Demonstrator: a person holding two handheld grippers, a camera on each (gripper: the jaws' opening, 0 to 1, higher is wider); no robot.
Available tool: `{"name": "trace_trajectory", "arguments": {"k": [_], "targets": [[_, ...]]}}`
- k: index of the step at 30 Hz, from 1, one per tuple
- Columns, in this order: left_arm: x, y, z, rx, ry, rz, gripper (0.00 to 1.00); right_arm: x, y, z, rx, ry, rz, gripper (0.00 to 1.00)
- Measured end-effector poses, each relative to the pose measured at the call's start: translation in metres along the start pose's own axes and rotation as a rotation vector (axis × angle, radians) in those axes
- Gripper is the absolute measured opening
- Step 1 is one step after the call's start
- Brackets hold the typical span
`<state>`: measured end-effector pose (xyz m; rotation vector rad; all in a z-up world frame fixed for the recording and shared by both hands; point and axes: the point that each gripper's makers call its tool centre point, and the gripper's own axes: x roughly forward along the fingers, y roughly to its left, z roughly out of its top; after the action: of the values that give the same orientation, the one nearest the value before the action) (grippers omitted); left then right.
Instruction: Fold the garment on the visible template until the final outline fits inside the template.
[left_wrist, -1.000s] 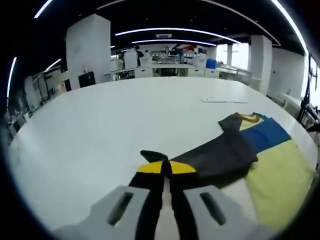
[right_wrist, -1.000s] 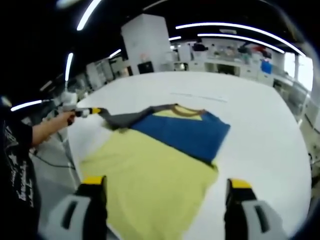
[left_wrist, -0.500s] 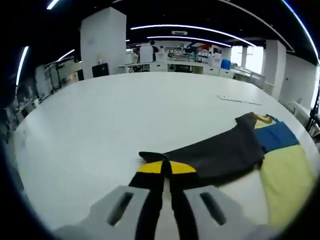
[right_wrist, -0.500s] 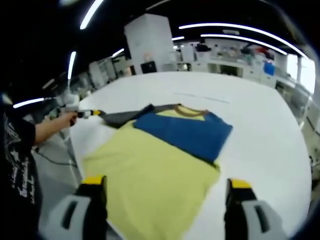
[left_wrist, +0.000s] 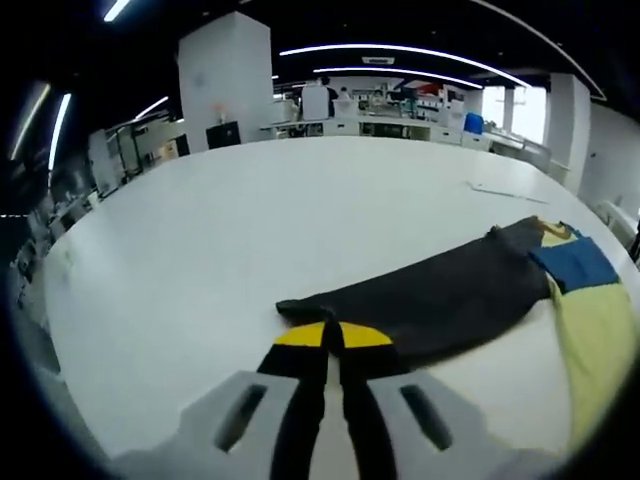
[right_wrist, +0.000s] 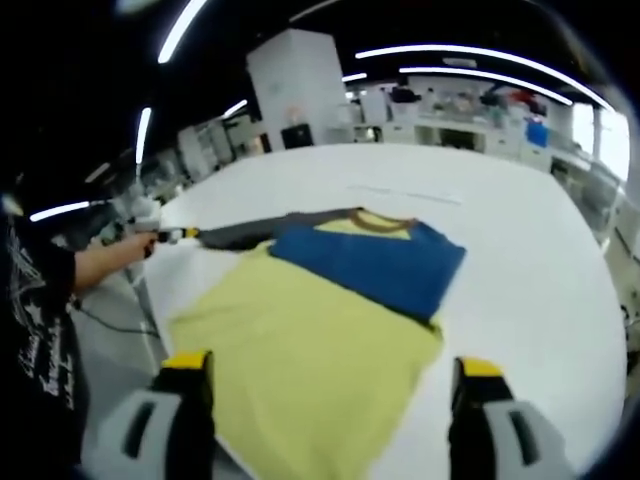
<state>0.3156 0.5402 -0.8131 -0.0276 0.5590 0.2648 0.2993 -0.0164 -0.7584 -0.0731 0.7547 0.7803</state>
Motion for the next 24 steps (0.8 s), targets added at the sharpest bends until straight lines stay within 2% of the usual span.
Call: {"name": "trace_trajectory", "arguments": {"k": [8, 13, 17, 21, 24], "targets": [[-0.001, 0.007, -0.008, -0.03, 0.018, 0.025, 0.01, -0.003, 0.0, 0.0, 0.009, -0.004, -0.009, 0.99], [-0.001, 0.005, -0.012, -0.005, 0.04, 0.021, 0.04, -0.003, 0.003, -0.001, 0.01, -0.003, -0.01, 0.99], [-0.003, 0.012, -0.011, 0.009, 0.038, 0.052, 0.15, -0.004, 0.005, 0.0, 0.006, -0.005, -0.002, 0.99], [-0.003, 0.015, -0.006, 0.003, 0.025, 0.051, 0.3, -0.005, 0.005, 0.001, 0.008, -0.012, -0.002, 0.99], [-0.001, 0.011, -0.002, -0.007, 0.021, 0.029, 0.3, -0.005, 0.005, -0.001, 0.006, -0.005, -0.006, 0.99]]}}
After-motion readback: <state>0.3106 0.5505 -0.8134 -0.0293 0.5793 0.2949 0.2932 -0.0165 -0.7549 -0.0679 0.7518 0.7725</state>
